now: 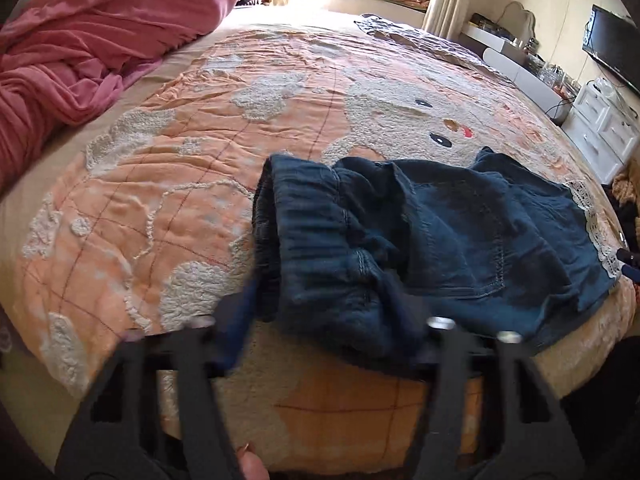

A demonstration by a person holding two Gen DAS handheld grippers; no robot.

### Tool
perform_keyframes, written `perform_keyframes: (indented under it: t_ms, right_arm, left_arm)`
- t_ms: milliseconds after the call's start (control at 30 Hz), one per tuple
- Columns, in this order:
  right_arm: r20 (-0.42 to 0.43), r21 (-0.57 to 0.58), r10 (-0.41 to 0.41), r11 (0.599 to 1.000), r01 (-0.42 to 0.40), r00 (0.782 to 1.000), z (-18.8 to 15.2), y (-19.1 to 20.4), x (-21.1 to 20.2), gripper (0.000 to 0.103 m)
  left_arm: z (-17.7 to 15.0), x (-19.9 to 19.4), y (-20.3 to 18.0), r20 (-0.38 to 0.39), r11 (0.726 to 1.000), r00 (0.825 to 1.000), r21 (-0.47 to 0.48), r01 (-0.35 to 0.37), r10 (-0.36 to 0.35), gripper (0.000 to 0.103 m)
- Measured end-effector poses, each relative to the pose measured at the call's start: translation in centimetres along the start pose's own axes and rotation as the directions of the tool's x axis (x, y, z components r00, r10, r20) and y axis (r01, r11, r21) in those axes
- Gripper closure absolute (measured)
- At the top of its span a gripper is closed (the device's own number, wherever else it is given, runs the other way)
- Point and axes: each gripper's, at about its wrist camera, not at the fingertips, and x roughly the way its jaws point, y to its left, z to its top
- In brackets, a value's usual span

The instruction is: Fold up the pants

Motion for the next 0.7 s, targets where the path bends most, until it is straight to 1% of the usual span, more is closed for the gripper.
perform_keyframes:
  t_ms: [33, 67, 100, 167, 233, 300, 367, 433, 467, 533, 600, 667, 700]
  right_arm:
    - [-0.003, 0.000, 0.000, 1.000, 0.000, 1.000, 0.0, 0.0, 0.0, 0.035]
    - [0.000, -0.010, 0.002, 1.000, -0.002, 1.000, 0.1, 0.2, 0.0, 0.042]
    - [0.002, -0.022, 0.009, 1.000, -0.009, 1.000, 0.1, 0.4, -0.2, 0.045]
    - [0.005, -0.061, 0.021, 0.998, -0.021, 1.000, 0.1, 1.1, -0.6, 0.055]
    - [0.019, -0.088, 0.037, 0.996, -0.035, 0.999, 0.0, 1.7, -1.3, 0.055]
    - [0.028, -0.091, 0.039, 0.995, -0.036, 0.999, -0.1, 1.9, -1.8, 0.055]
    - [0.007, -0.110, -0.003, 0.994, 0.004, 1.000, -0.4, 2.2, -1.2, 0.055]
    - [-0.017, -0.114, -0.021, 0.993, 0.018, 1.000, -0.6, 2.2, -0.4, 0.055]
    - [-0.024, -0.119, -0.026, 0.993, 0.023, 0.999, -0.8, 2.3, -0.1, 0.055]
    - [-0.029, -0.144, -0.033, 0.989, 0.028, 0.999, -1.0, 2.8, 0.3, 0.055]
    - [-0.051, -0.173, -0.085, 0.982, 0.075, 0.995, -1.4, 3.1, 0.9, 0.055]
    - [-0.066, -0.188, -0.107, 0.978, 0.093, 0.992, -2.0, 3.0, 1.6, 0.055]
    - [-0.067, -0.193, -0.114, 0.976, 0.099, 0.991, -2.3, 2.9, 1.8, 0.054]
  left_arm:
    - [0.2, -0.3, 0.3, 0.005, 1.000, 1.000, -0.013, 0.018, -0.018, 0.070]
    - [0.6, -0.7, 0.4, 0.012, 1.000, 1.000, -0.004, 0.027, -0.027, 0.073]
    - [1.0, -1.1, 0.4, 0.020, 0.999, 0.999, 0.012, 0.032, -0.033, 0.074]
    - [1.9, -2.4, 0.6, 0.047, 0.999, 0.998, 0.031, 0.032, -0.033, 0.075]
    - [2.7, -3.5, 1.4, 0.075, 0.999, 0.997, 0.032, 0.030, -0.033, 0.075]
    - [2.7, -3.6, 1.9, 0.065, 0.998, 0.997, 0.051, 0.031, -0.034, 0.075]
    - [2.0, -2.6, 2.5, 0.038, 0.998, 0.999, 0.057, 0.004, -0.007, 0.074]
    - [1.3, -1.3, 2.9, 0.007, 0.999, 1.000, 0.043, 0.005, -0.005, 0.073]
    - [0.9, -0.8, 2.7, 0.001, 0.998, 1.000, 0.056, -0.004, 0.004, 0.072]
    - [0.6, -0.7, 2.5, 0.008, 0.997, 1.000, 0.076, -0.021, 0.021, 0.072]
    - [0.6, -1.0, 2.4, 0.015, 0.995, 0.999, 0.091, -0.040, 0.039, 0.069]
    - [0.6, -1.1, 2.4, 0.022, 0.992, 0.998, 0.106, -0.065, 0.063, 0.063]
    - [0.5, -1.1, 2.5, 0.021, 0.992, 0.998, 0.103, -0.066, 0.064, 0.062]
